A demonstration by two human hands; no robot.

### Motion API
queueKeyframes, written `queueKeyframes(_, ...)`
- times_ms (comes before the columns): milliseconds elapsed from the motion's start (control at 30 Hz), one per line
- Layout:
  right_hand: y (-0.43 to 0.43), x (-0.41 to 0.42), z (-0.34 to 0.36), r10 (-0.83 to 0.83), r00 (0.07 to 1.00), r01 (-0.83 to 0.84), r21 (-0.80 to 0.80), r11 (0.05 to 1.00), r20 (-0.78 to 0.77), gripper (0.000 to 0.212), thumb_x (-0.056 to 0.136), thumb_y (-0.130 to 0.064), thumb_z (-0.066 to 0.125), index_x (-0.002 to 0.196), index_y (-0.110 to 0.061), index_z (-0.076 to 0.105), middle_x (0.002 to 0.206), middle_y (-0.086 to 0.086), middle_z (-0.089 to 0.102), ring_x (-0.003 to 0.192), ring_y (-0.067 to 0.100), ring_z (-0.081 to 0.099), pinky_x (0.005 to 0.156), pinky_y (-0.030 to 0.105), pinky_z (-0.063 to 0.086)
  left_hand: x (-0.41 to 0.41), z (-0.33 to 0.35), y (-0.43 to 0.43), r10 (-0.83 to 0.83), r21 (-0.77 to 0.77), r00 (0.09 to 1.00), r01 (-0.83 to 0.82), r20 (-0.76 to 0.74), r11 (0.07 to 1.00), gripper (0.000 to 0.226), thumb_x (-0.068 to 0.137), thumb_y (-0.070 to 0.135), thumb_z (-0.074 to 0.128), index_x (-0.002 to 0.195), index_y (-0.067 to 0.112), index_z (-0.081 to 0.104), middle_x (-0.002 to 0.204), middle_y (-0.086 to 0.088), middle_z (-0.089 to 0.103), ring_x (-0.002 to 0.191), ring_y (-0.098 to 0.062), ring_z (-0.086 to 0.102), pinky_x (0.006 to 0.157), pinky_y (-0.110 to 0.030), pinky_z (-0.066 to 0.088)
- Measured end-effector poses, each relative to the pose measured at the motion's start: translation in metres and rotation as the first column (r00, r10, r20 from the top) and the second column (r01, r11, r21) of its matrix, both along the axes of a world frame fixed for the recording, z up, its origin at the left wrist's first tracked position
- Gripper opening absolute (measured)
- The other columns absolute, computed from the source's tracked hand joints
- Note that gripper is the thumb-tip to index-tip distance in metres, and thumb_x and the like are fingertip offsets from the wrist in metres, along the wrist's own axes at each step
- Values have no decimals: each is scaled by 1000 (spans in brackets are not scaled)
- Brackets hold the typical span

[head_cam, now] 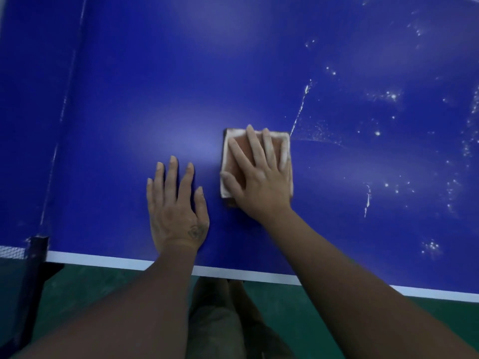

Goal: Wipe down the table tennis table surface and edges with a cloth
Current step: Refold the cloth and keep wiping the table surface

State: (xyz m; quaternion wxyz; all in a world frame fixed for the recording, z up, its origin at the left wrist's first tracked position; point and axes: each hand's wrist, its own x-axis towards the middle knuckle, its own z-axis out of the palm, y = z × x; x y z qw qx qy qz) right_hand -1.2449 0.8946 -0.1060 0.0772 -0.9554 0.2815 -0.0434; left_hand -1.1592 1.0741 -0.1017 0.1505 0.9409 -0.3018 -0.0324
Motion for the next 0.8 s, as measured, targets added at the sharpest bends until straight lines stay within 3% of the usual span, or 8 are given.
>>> queueKeyframes(133,-38,15,-6,-26,997,30,-61,998,66,71,104,-72,44,164,-34,43,177,3,28,165,32,19,128,69,13,0,0,1,-4,-3,1000,4,-2,1000,56,115,39,40,168,20,41,180,-6,26,169,-30,14,138,-52,10)
queueKeyframes(333,-106,-73,2,-287,957,286,-41,957,-47,69,108,-66,37,167,-29,37,180,1,17,167,32,10,129,68,8,0,4,-1,-10,59,999,12,-44,998,58,116,42,33,170,21,35,182,-5,19,170,-30,9,137,-54,10)
queueKeyframes(467,-98,-97,11,-405,904,406,-17,914,-136,68,110,-57,28,169,-24,29,181,6,9,167,32,3,128,69,8,1,2,0,-17,43,999,18,-42,999,58,115,40,35,169,19,37,182,-6,20,170,-31,9,138,-53,9)
queueKeyframes(600,-59,-57,10,-292,948,285,-68,956,-130,62,111,-49,33,167,-22,37,180,8,16,166,34,10,130,68,7,0,-1,1,-12,48,999,15,-47,999,58,115,41,34,169,19,37,182,-6,19,170,-29,8,138,-53,8)
queueKeyframes(800,-42,40,7,-45,999,45,-21,999,-3,61,111,-57,39,165,-30,41,179,2,21,167,29,13,129,66,12,1,-3,0,6,-31,1000,-7,-15,999,53,113,34,45,163,16,48,178,-9,31,168,-32,19,136,-57,17)
